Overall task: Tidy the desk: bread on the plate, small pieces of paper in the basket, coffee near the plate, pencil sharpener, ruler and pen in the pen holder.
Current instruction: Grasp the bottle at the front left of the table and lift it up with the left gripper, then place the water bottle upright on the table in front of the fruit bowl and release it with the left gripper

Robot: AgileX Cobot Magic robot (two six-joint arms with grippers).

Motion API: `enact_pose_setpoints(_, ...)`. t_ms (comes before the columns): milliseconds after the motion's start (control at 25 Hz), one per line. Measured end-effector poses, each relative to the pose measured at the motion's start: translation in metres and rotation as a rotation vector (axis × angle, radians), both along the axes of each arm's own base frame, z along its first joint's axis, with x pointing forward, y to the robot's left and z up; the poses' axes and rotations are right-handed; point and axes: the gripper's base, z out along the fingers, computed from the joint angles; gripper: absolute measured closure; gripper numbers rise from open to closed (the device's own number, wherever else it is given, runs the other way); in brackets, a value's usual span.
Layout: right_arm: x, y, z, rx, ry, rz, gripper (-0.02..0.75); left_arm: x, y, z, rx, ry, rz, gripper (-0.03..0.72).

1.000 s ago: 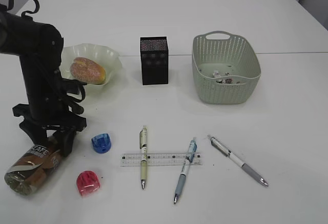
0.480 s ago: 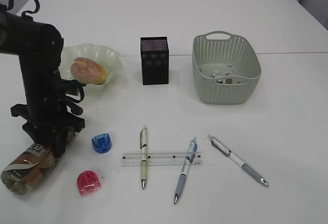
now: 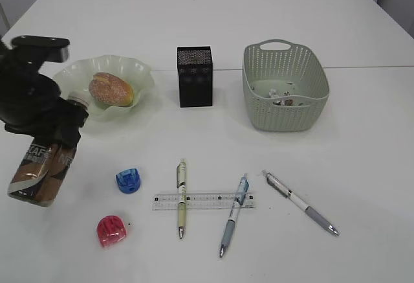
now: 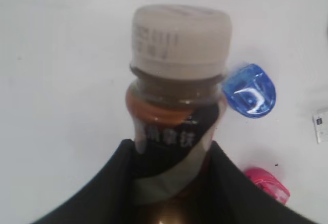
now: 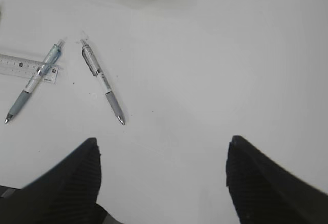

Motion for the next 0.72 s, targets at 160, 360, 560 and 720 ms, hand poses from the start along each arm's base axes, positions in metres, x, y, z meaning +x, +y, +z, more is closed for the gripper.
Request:
enact_pose_setpoints(160,0.000,0.000,0.000,-0.001,0.000,0.000,0.178,-0.046,0.017,0.021,-0.110,-0.363,0.019,0.439)
enact_pose_setpoints(360,0.000,-0.002,0.000,-0.025,-0.006,-0.004,0.178,-0.087,0.040,0.027,-0.220,-0.804,0.063,0.440)
enact_pose_setpoints(560,0.000,-0.003,0.001,-0.035,-0.012,-0.006,0.177,-0.095,0.052,0.011,-0.246,-1.026,0.097,0.440)
enact_pose_setpoints(720,-0.002,-0.004,0.003,-0.037,-0.021,-0.007,0.177,-0.085,0.053,-0.006,-0.259,-1.132,0.138,0.440)
